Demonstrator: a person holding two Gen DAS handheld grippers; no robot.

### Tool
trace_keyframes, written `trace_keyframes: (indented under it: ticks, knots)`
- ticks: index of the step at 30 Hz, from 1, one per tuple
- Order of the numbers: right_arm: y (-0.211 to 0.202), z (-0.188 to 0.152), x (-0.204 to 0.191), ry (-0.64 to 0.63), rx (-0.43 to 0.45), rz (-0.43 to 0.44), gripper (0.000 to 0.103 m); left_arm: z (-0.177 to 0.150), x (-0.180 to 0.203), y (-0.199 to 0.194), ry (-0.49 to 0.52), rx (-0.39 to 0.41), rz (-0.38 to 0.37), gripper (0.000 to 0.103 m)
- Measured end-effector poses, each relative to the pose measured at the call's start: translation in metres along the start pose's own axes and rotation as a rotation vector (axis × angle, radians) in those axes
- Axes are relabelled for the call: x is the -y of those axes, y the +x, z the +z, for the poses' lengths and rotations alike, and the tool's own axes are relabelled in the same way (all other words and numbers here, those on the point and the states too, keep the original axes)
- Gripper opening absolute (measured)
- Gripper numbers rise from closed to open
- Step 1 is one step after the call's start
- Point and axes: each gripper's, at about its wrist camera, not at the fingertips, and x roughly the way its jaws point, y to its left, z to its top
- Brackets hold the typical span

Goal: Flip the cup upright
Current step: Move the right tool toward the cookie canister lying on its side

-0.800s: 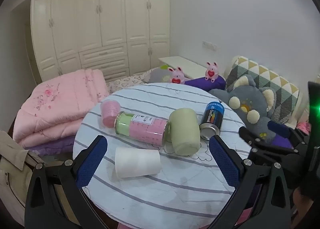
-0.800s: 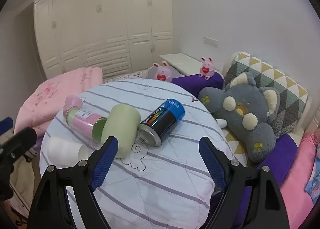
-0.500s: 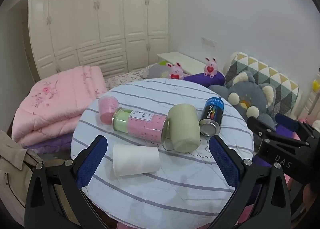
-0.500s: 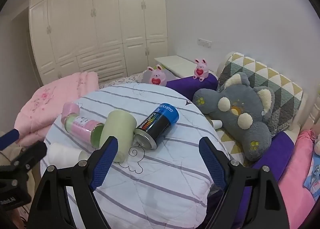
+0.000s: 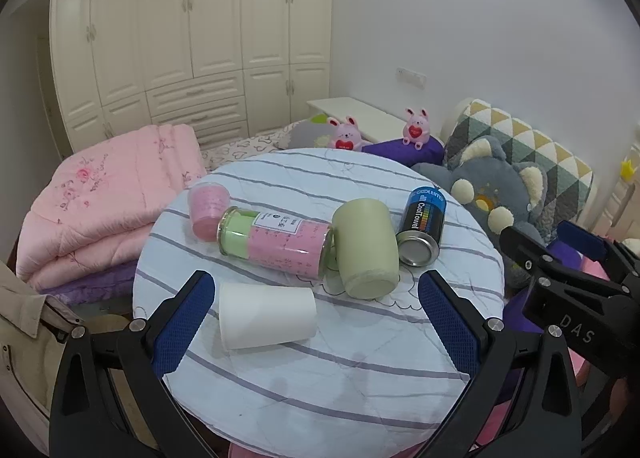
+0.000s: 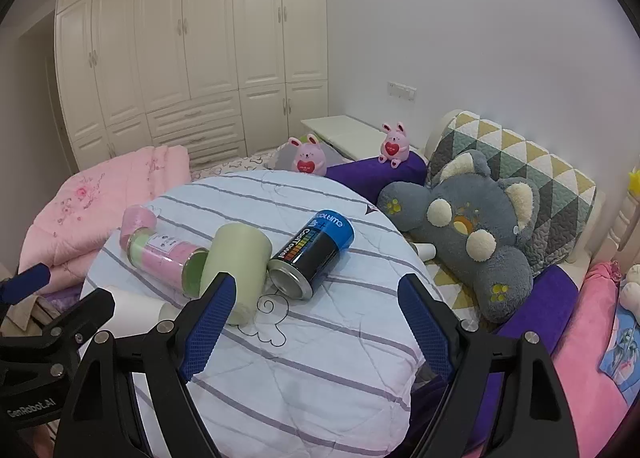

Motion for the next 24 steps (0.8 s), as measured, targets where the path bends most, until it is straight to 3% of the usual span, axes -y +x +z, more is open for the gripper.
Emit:
trace_keyframes:
  ticks: [24]
  knots:
    - [-0.0012, 0.0033, -0.0079, -0.015, -0.008, 0.001, 0.084, -0.0037, -0.0067, -0.0002, -0.012, -0.004, 0.001, 0.103]
